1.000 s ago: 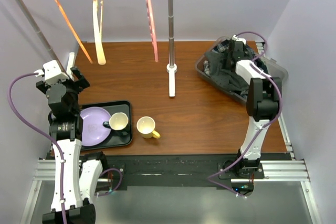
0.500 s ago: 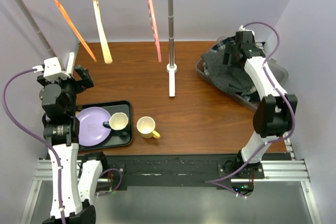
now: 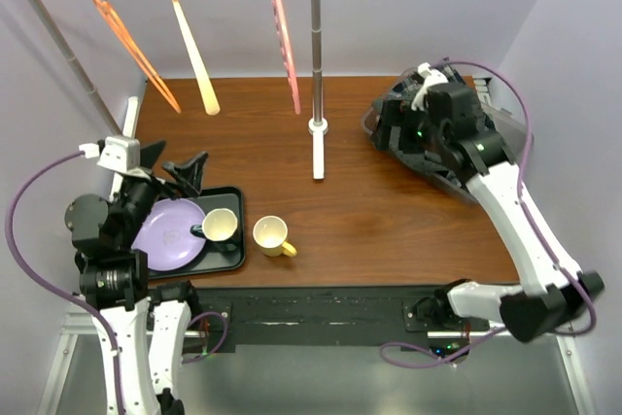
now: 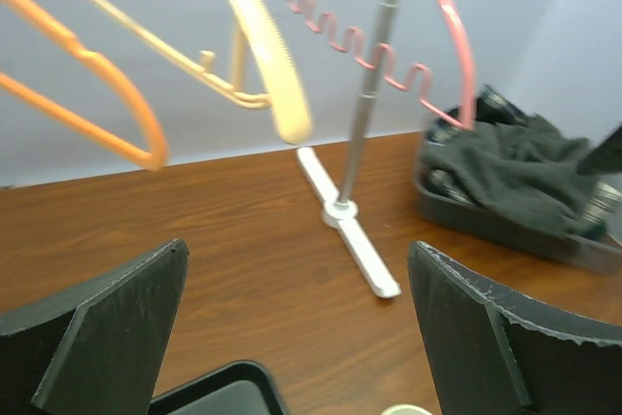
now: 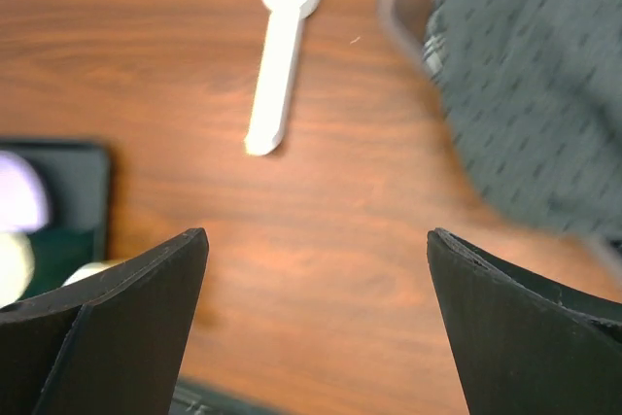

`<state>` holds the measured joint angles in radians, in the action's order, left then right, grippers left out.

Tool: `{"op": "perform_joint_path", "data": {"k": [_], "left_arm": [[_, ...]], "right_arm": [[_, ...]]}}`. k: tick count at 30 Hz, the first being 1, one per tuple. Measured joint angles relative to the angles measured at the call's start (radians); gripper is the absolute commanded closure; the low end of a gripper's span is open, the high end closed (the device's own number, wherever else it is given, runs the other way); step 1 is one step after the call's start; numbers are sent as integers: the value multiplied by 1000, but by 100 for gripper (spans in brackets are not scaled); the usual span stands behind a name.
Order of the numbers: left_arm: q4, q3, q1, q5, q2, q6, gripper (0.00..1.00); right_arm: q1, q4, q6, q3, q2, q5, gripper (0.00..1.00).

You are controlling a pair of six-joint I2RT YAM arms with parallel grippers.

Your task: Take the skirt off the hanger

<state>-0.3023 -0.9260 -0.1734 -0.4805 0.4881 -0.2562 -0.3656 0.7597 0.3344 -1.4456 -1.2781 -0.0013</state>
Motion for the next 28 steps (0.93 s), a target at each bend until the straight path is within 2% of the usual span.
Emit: {"op": "perform_joint_path", "data": {"k": [5, 12, 17, 28], "left_arm": [[22, 40, 6, -134, -60, -53, 0], [24, 42, 18, -207, -90, -112, 0], [21, 65, 24, -215, -89, -128, 0], [15, 83, 25, -211, -101, -130, 0]], "right_arm": [[1, 12, 74, 69, 169, -78, 1], [1, -32, 142, 174, 329, -242, 1], [0, -43, 156, 246, 368, -301, 1], [0, -84, 154, 248, 428, -307, 1]]}}
